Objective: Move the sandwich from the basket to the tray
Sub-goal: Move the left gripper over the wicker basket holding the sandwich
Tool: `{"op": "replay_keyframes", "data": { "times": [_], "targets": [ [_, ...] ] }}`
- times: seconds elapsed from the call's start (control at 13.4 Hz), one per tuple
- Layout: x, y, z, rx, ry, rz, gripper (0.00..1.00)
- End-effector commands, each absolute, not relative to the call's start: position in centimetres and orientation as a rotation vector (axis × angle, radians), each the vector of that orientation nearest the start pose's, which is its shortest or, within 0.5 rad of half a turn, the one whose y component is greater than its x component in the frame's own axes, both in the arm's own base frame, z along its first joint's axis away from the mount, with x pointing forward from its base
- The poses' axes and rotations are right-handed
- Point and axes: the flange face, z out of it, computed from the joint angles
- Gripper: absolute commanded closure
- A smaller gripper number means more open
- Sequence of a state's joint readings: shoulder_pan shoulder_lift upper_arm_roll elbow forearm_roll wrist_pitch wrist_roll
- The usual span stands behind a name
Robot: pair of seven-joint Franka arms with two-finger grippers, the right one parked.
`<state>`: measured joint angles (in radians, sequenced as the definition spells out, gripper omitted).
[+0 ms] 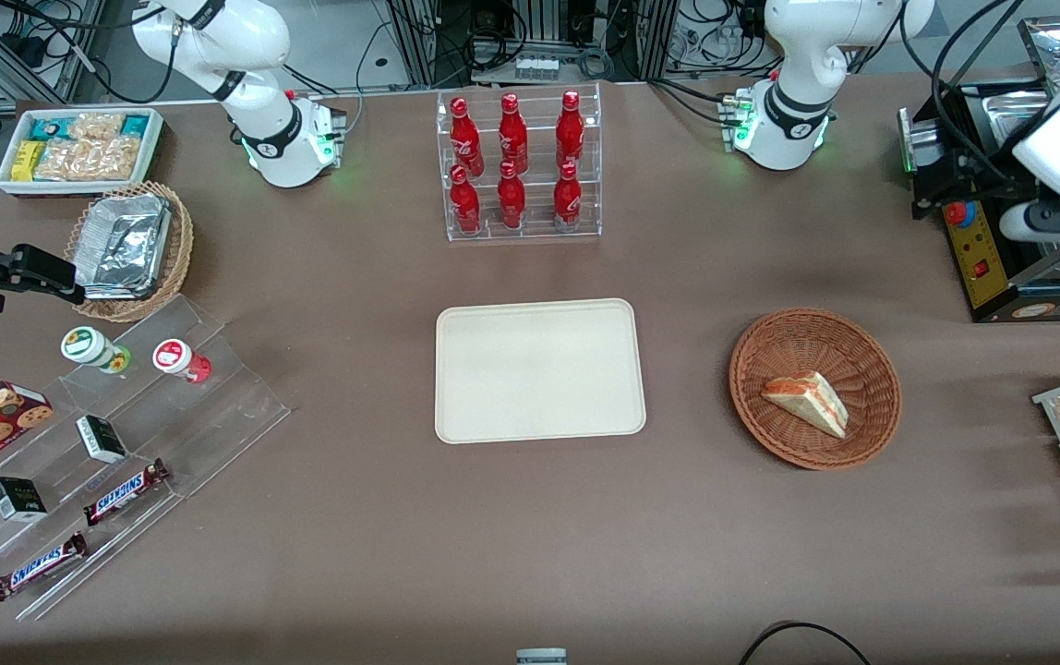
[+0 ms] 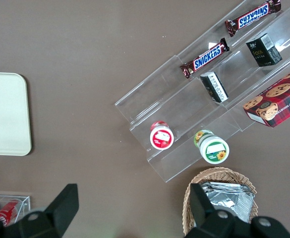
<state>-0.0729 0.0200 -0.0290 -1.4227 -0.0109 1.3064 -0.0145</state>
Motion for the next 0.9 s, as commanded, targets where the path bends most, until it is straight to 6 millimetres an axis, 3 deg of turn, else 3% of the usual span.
{"op": "replay_keyframes", "data": {
  "times": [0.0, 0.15, 0.3, 0.52, 0.82],
  "targets": [
    [53.3, -5.3, 66.8, -3.123, 0.14, 0.199, 0.0],
    [53.6, -5.5, 66.3, -3.114, 0.144, 0.2, 0.0],
    [54.5, -5.4, 64.2, -3.094, 0.121, 0.215, 0.0],
    [54.7, -5.2, 59.4, -3.069, 0.056, 0.176, 0.0],
    [54.8, -5.6, 51.7, -3.055, -0.312, 0.075, 0.0]
  ]
}}
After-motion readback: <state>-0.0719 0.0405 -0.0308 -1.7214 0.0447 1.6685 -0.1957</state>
